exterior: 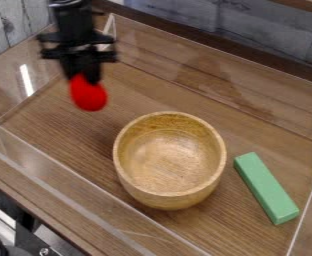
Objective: Move the red fruit to the right
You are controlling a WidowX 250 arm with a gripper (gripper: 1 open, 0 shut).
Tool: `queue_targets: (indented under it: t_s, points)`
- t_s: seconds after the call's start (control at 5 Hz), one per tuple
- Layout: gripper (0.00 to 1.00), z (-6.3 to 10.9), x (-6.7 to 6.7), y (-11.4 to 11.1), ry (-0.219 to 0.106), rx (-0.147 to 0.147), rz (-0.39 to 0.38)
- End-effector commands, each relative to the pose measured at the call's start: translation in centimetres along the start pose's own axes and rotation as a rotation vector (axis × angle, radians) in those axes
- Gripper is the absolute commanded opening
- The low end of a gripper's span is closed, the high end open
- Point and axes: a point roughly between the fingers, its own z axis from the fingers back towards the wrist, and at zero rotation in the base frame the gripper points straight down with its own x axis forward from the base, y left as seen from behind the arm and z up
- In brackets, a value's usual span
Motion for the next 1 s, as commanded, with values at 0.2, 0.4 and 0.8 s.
queue_targets:
  t_s: [0.2, 0.4, 0.8]
  points:
    - [0.00, 1.6, 1.7, -8.8, -0.079, -0.001, -0.077]
    - [0.00, 1.1, 2.0, -12.9, -0.083, -0.004, -0.113]
    - [0.00, -0.8, 2.3, -17.7, -0.096, 0.006, -0.135]
